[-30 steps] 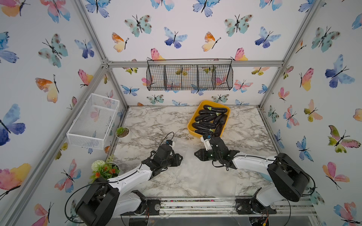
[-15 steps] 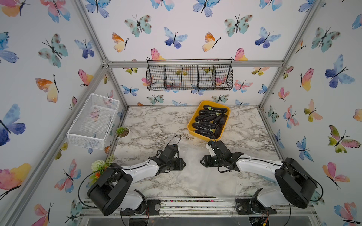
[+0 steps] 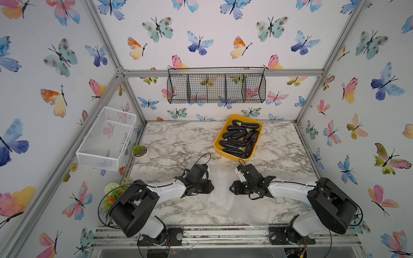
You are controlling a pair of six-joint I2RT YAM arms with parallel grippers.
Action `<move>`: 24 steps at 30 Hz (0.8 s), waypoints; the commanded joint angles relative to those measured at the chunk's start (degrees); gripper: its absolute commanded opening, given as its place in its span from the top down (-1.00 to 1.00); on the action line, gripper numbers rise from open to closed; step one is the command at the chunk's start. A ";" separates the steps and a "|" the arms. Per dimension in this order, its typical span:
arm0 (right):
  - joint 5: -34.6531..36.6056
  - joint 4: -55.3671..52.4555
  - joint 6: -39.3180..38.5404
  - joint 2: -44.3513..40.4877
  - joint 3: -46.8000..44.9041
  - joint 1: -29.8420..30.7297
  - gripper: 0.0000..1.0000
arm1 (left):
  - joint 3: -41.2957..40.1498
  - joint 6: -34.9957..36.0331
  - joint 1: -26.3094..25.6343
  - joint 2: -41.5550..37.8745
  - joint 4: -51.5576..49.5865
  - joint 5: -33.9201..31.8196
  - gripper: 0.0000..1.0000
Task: Place the eggplant in a zip-top bag and seal the zipper
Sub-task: Adjust the zipper food storage bag in the zipper food storage bag.
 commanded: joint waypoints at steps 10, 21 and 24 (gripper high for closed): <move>3.16 -9.33 -14.35 9.51 10.21 -7.11 0.03 | -2.74 -4.58 -0.88 -4.75 5.65 6.97 0.86; 7.37 -19.39 -12.46 4.56 21.13 0.43 0.00 | -4.68 -4.42 8.77 -17.99 -5.51 -5.92 0.28; 7.76 -15.86 -8.22 9.39 23.46 4.82 0.00 | -5.21 -5.32 13.68 -17.68 -6.04 -8.67 0.17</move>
